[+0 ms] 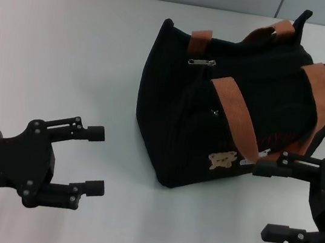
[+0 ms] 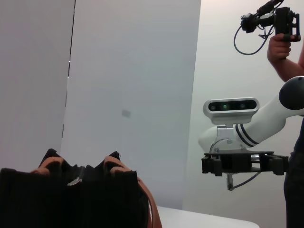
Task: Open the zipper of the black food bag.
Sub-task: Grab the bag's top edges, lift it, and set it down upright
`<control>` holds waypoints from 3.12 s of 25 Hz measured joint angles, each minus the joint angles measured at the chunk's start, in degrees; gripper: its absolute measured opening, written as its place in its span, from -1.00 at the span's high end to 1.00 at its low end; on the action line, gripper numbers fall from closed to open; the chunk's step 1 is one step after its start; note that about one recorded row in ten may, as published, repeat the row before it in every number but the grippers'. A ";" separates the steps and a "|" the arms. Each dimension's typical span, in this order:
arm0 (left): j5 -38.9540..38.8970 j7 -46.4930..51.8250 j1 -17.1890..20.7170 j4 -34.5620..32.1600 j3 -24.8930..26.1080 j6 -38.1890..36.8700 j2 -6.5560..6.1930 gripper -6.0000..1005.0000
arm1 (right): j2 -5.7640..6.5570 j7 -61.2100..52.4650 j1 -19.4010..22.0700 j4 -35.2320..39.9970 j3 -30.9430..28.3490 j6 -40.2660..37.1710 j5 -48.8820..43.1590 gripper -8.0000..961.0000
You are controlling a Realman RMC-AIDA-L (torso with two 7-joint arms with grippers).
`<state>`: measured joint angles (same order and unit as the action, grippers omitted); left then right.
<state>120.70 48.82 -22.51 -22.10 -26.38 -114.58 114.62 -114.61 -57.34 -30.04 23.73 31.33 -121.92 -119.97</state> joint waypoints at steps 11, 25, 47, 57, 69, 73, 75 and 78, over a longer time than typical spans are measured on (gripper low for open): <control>-0.11 0.16 -1.20 -0.10 -0.29 -0.05 0.99 -0.65 | -0.70 -2.63 -0.99 2.01 -0.12 2.23 0.01 -0.67; 0.64 0.19 -2.35 -0.58 -0.82 2.82 3.41 -0.64 | -0.97 -2.82 1.96 2.67 -2.12 4.19 0.03 -0.66; -0.82 -19.07 -12.19 27.20 8.31 37.37 4.56 -0.64 | -0.42 -0.94 9.11 3.74 -11.96 7.13 0.03 -0.64; -0.66 -26.73 -10.86 31.40 15.99 39.96 4.55 0.13 | -0.56 -0.84 10.61 3.74 -12.78 6.65 0.05 -0.64; -0.01 -28.37 -10.25 31.21 16.33 39.56 4.24 0.74 | -0.61 -0.84 11.67 3.50 -13.49 6.51 0.77 -0.63; 1.89 -26.28 -9.79 26.92 15.77 37.09 4.08 0.82 | -0.61 -0.84 11.56 3.36 -13.47 7.94 0.79 -0.62; 2.32 -25.44 -9.12 23.92 15.62 33.57 4.05 0.82 | -0.61 -0.76 11.42 3.28 -13.44 8.75 0.79 -0.62; 2.67 -21.37 -8.36 16.80 15.46 26.97 3.79 0.83 | -0.68 -0.43 11.04 3.26 -13.44 10.12 0.85 -0.62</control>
<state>123.36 27.45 -30.87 -5.30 -10.92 -87.60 118.41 -115.29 -57.77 -19.00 26.99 17.89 -111.80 -119.12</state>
